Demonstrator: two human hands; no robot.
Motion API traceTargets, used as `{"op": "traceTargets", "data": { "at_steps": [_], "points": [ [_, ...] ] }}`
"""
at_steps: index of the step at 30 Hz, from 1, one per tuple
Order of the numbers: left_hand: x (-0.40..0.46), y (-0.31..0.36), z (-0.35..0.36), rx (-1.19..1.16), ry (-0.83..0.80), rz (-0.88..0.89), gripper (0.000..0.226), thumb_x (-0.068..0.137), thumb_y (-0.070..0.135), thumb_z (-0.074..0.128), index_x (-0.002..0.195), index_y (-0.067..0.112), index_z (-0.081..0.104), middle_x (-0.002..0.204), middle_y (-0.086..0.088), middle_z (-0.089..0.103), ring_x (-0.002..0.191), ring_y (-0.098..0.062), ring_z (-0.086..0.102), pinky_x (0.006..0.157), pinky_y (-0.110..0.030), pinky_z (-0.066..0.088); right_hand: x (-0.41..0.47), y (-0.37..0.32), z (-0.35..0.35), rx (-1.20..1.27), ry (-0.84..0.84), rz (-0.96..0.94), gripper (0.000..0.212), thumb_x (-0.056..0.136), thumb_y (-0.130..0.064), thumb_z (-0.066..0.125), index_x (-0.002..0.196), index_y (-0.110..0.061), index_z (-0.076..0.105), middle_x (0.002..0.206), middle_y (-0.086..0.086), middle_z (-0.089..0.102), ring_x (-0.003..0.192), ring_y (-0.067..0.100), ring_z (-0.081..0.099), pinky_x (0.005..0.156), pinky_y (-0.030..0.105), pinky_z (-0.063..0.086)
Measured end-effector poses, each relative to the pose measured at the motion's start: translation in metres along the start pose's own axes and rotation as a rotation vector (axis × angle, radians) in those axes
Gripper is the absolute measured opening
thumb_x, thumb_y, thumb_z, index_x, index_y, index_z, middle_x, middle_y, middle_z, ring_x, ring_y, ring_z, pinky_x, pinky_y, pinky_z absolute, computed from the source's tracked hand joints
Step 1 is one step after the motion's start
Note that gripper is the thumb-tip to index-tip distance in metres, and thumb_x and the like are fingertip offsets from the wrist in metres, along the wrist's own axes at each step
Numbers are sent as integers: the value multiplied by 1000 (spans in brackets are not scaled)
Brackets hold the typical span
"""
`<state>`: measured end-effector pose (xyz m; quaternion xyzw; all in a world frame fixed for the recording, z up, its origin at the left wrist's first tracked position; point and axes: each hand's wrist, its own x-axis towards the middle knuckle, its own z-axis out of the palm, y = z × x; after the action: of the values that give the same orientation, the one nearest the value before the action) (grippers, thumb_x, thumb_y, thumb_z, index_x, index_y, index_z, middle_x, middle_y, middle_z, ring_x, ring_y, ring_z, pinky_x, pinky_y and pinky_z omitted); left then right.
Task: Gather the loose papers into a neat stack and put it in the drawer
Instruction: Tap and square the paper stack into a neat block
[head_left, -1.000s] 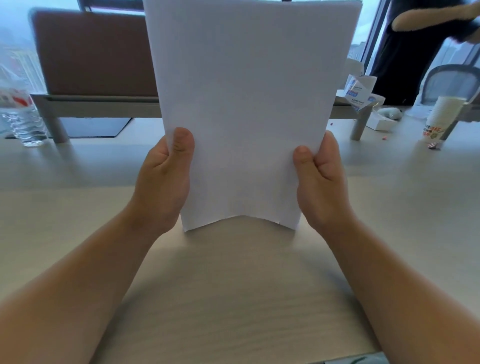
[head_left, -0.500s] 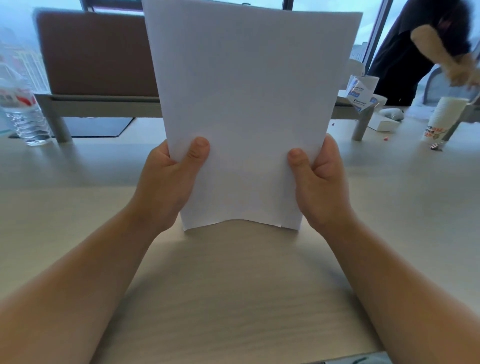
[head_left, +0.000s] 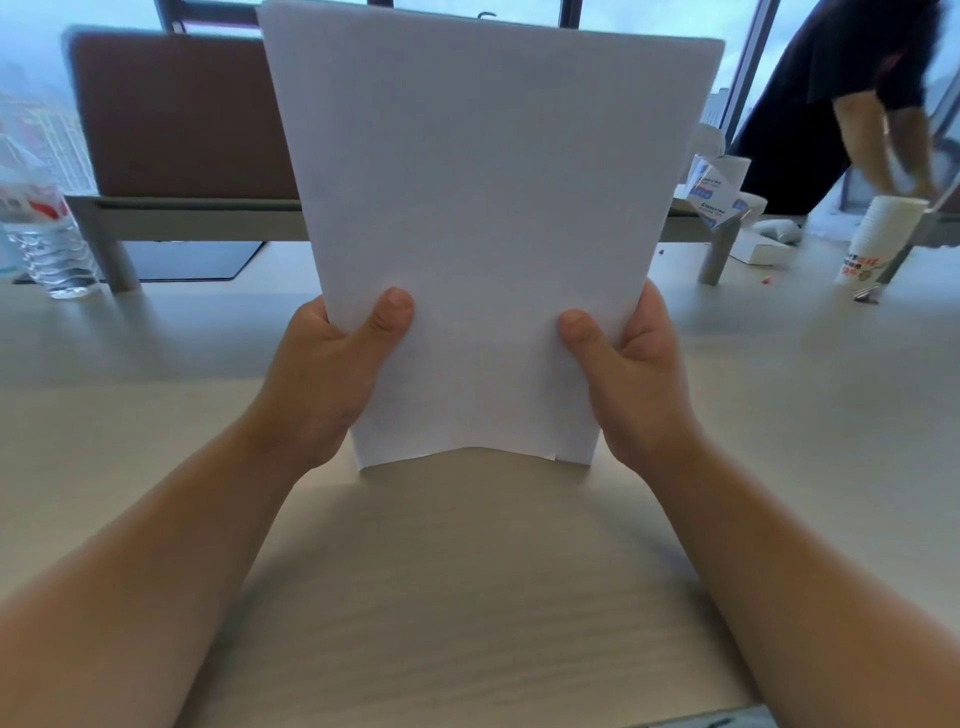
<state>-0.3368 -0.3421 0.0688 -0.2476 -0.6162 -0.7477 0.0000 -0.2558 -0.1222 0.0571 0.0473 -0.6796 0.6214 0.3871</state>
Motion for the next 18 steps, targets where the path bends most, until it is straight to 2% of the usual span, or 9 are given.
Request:
{"op": "traceTargets", "data": {
  "at_steps": [2, 5, 8, 11, 14, 16, 18],
  "points": [
    [3, 3, -1, -46, 13, 13, 20, 94, 43, 67, 100, 28, 78, 99, 8, 81, 93, -12, 78, 74, -27, 61, 2, -3, -2, -5, 12, -7, 26, 86, -34, 69, 112, -36, 62, 115, -5, 72, 107, 16, 69, 93, 44, 57],
    [5, 5, 0, -89, 43, 37, 24, 106, 40, 49, 110, 27, 69, 101, 14, 80, 97, -6, 76, 77, -23, 60, 2, -5, -1, 6, 16, -16, 27, 86, -36, 67, 112, -35, 60, 116, -4, 71, 107, 16, 68, 96, 48, 57],
    [3, 4, 7, -100, 118, -3, 41, 111, 49, 33, 97, 29, 66, 76, 27, 76, 74, 11, 72, 63, -9, 53, 0, -2, 2, -7, 6, -10, 25, 89, -34, 65, 113, -39, 62, 118, -5, 72, 111, 18, 70, 99, 49, 57],
    [3, 6, 6, -66, 180, -30, 48, 110, 54, 29, 88, 30, 64, 61, 31, 69, 58, 14, 64, 55, -5, 47, 1, -1, 1, -13, 9, -9, 21, 94, -27, 62, 113, -37, 62, 118, -3, 73, 111, 19, 70, 99, 51, 56],
    [5, 3, 5, 9, 206, -17, 47, 112, 51, 27, 90, 31, 65, 66, 34, 70, 63, 16, 66, 57, -4, 47, 1, -1, 1, -21, 14, -5, 21, 96, -25, 59, 114, -35, 62, 118, -3, 72, 110, 17, 69, 97, 47, 56],
    [5, -1, 6, 72, 207, 14, 46, 114, 43, 24, 91, 33, 63, 67, 36, 69, 66, 18, 66, 58, -2, 46, 1, 2, 0, -56, 14, -4, 19, 97, -31, 57, 113, -40, 62, 119, -4, 72, 111, 18, 69, 98, 50, 56],
    [5, -2, 4, 162, 226, 67, 45, 115, 40, 25, 94, 33, 64, 74, 34, 72, 74, 16, 68, 66, -5, 49, 1, 4, -2, -115, 8, -20, 18, 97, -37, 54, 112, -44, 61, 119, -4, 71, 113, 21, 68, 99, 52, 55]
  ]
}}
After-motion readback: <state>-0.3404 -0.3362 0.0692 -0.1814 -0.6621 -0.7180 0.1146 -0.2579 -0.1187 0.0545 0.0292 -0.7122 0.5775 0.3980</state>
